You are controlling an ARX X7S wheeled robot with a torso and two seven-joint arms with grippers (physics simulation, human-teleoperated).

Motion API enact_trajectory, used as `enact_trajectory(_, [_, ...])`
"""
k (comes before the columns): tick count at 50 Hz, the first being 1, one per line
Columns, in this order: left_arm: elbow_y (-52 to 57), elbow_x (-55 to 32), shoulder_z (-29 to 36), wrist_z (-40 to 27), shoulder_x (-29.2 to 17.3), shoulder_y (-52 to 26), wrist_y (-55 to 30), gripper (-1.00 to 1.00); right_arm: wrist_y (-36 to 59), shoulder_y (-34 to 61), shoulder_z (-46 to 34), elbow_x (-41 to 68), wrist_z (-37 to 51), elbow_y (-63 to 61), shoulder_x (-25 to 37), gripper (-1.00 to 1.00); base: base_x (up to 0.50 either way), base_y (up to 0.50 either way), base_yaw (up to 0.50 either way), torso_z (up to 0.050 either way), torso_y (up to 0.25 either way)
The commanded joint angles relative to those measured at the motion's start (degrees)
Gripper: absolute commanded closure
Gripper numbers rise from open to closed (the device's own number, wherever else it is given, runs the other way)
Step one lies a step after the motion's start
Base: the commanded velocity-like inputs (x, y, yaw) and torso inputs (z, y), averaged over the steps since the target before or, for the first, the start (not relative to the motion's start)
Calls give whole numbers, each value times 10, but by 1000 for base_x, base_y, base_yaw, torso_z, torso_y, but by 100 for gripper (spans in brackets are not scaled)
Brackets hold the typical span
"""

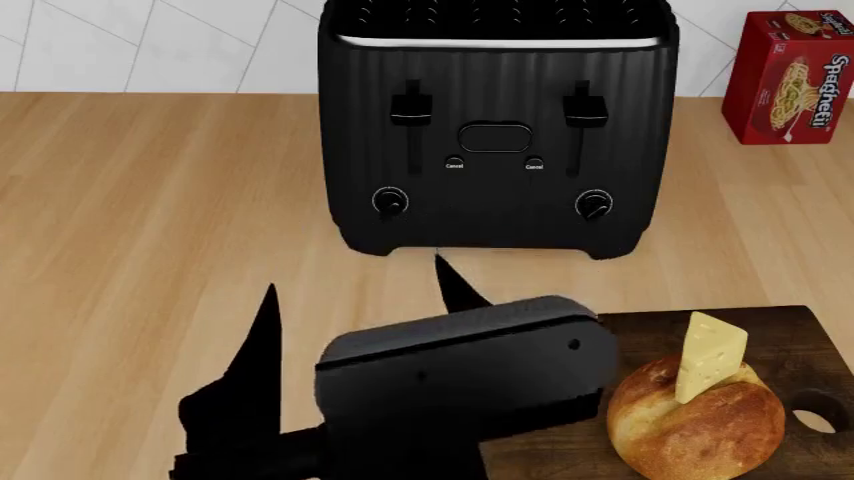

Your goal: Pick up the wedge of cheese and place it on the slice of bread to prepare a simple cheese on bread dish.

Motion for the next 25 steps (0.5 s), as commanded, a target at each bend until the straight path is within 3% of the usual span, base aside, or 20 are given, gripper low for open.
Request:
enact_trajectory(1, [0,-213,-46,-83,-101,-116,65,-100,2,-18,-25,-20,58,-62,-21,-100,0,0,0,0,0])
enact_trajectory(6, [0,-307,-71,-83,-173,-166,86,-100,-22,-52,-49,-88,44,-113,-6,-100,0,0,0,0,0])
enact_trajectory(9, [0,-352,-45,-83,-218,-218,102,-100,-98,-19,-146,-128,60,-114,31,-100,0,0,0,0,0])
enact_trajectory(13, [0,-391,-124,-83,-222,-177,73,-100,-220,-16,-252,-244,41,-114,101,-100,0,0,0,0,0])
enact_trajectory(16, [0,-408,-139,-83,-236,-179,81,-100,-271,-44,-256,-265,31,-110,127,-100,0,0,0,0,0])
enact_trajectory(17, [0,-408,-127,-83,-241,-191,86,-100,-274,-40,-258,-262,36,-112,127,-100,0,0,0,0,0])
enact_trajectory(18, [0,-406,-117,-83,-238,-200,87,-100,-240,21,-240,-193,64,-91,75,-100,0,0,0,0,0])
enact_trajectory(25, [0,-395,-88,-83,-236,-219,93,-100,-251,17,-234,-191,71,-83,72,-100,0,0,0,0,0])
